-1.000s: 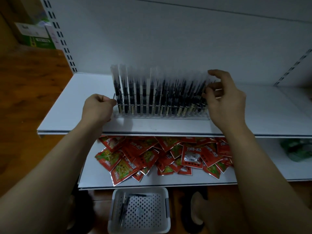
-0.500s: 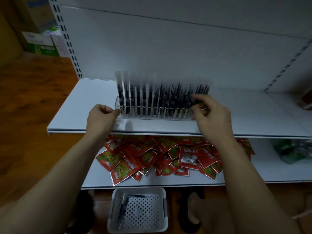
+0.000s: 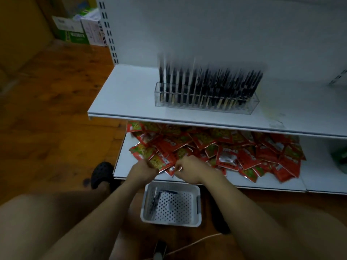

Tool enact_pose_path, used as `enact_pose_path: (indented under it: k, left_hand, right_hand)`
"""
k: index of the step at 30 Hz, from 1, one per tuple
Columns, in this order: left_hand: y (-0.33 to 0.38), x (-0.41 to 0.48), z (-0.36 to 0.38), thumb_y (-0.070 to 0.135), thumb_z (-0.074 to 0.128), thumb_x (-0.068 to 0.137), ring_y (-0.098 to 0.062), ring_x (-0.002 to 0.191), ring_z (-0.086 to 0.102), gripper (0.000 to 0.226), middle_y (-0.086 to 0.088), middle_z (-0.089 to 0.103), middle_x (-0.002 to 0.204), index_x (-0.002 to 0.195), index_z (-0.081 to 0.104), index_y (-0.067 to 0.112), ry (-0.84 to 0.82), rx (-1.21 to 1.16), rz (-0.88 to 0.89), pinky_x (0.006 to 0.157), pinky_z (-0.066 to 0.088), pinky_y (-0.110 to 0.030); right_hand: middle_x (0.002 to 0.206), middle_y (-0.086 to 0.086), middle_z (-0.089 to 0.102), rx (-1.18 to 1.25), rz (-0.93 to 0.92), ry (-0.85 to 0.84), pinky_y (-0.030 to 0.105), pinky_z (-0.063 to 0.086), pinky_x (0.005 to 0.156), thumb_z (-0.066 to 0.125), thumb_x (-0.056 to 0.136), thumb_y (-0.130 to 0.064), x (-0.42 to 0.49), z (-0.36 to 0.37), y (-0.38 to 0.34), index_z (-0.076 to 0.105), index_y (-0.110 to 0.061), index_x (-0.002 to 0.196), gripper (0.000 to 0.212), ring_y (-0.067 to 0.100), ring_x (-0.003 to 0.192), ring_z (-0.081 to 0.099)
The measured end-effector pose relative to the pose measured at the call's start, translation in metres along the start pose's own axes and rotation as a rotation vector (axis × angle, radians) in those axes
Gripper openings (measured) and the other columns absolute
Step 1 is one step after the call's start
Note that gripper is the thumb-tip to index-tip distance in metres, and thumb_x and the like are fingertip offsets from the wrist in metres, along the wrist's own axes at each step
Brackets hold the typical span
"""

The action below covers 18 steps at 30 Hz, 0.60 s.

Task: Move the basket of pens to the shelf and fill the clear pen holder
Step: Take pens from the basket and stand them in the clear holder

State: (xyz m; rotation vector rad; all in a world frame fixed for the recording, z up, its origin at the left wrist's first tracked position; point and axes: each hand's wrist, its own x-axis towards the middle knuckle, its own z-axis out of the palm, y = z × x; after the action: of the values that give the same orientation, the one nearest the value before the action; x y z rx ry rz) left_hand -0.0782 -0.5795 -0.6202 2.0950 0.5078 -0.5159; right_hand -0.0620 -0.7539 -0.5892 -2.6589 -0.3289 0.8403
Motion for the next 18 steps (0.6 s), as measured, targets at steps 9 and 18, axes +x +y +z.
enact_pose_path:
  k: [9, 18]
  left_hand:
    - [-0.122, 0.031, 0.076, 0.032, 0.064, 0.071, -0.038, 0.089, 0.067, 0.032, -0.025, 0.069, 0.094, 0.08, 0.063, 0.002, -0.081, -0.169, -0.448, 0.07, 0.055, -0.04]
    - [-0.163, 0.083, 0.079, 0.012, 0.063, 0.084, -0.03, 0.069, 0.064, 0.017, -0.023, 0.069, 0.081, 0.088, 0.068, -0.004, 0.043, -0.344, -0.595, 0.055, 0.048, -0.032]
  right_hand:
    - [0.134, 0.018, 0.052, 0.229, 0.206, -0.329, 0.036, 0.046, 0.09, 0.048, 0.094, -0.015, 0.062, 0.154, 0.008, 0.056, -0.01, 0.129, 0.036, 0.033, 0.117, 0.054]
    - [0.151, 0.009, 0.025, 0.395, 0.247, -0.391, 0.04, 0.037, 0.107, 0.043, 0.096, -0.02, 0.128, 0.219, -0.001, 0.05, -0.02, 0.135, 0.04, 0.033, 0.13, 0.041]
